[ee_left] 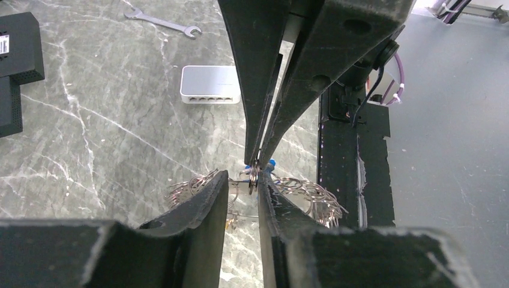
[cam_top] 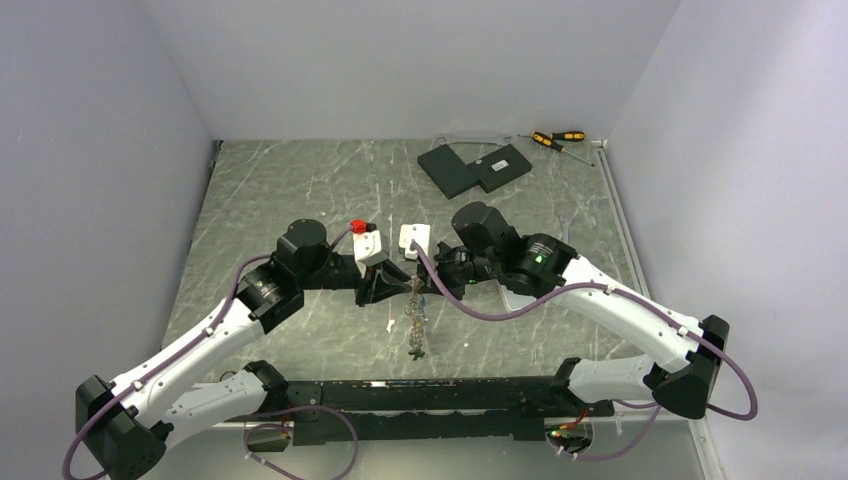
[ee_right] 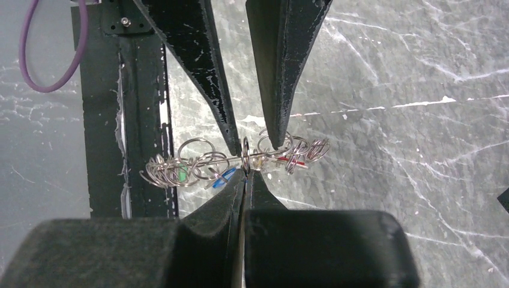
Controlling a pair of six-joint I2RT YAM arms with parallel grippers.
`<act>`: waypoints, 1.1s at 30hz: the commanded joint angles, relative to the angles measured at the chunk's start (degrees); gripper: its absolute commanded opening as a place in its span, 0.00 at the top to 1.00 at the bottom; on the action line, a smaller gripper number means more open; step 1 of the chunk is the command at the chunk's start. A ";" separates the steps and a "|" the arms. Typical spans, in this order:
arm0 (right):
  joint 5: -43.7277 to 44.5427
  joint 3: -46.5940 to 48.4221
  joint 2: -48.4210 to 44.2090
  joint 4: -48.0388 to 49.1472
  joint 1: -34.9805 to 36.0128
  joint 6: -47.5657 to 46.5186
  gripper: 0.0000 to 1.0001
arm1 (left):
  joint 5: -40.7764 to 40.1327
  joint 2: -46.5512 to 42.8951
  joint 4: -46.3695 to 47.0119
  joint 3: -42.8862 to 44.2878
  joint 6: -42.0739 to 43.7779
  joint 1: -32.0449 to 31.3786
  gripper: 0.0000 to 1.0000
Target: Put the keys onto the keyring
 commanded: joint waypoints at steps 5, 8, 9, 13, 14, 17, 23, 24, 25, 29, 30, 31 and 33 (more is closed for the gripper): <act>-1.82 3.72 -0.86 4.90 0.60 0.07 1.00 | 0.09 0.47 1.22 2.23 0.12 -0.54 0.73; -1.98 3.77 -0.80 5.18 0.69 0.06 1.00 | 0.38 0.64 1.18 2.27 0.13 -0.59 0.76; -2.06 3.81 -0.73 5.19 0.69 0.08 1.00 | 0.30 0.64 1.05 2.31 0.13 -0.69 0.78; -2.38 4.06 -0.36 5.35 0.83 0.06 1.00 | 0.18 0.48 1.23 2.08 -0.05 -0.86 0.84; -2.49 4.07 -0.35 5.48 0.86 0.06 1.00 | 0.13 0.40 1.34 2.06 -0.05 -0.92 0.84; -2.75 3.99 -0.31 5.80 1.03 0.14 1.00 | -0.02 0.22 1.57 1.88 -0.31 -1.09 0.87; -3.84 3.19 -1.11 7.62 1.15 0.45 1.00 | -1.01 -0.12 1.39 1.83 -0.02 -1.51 1.00; -4.07 3.00 -1.21 7.99 1.21 0.53 1.00 | -1.24 -0.27 1.25 1.87 0.15 -1.50 1.00; -4.26 2.88 -1.22 8.27 1.22 0.59 1.00 | -1.27 -0.43 1.23 1.81 0.27 -1.58 1.00; -4.23 1.71 -1.80 10.32 1.30 1.39 1.00 | -0.49 -1.52 2.10 1.29 -0.12 -1.60 1.00; -4.13 1.33 -2.05 10.71 1.23 1.68 1.00 | -0.34 -1.94 2.41 1.12 -0.14 -1.57 1.00; -4.01 0.78 -2.55 11.25 1.30 1.84 0.96 | -0.36 -2.42 2.80 0.98 -0.14 -1.60 1.00; -3.54 -0.36 -3.47 12.11 1.30 2.28 0.84 | -0.84 -3.57 3.13 0.75 -0.18 -1.61 1.00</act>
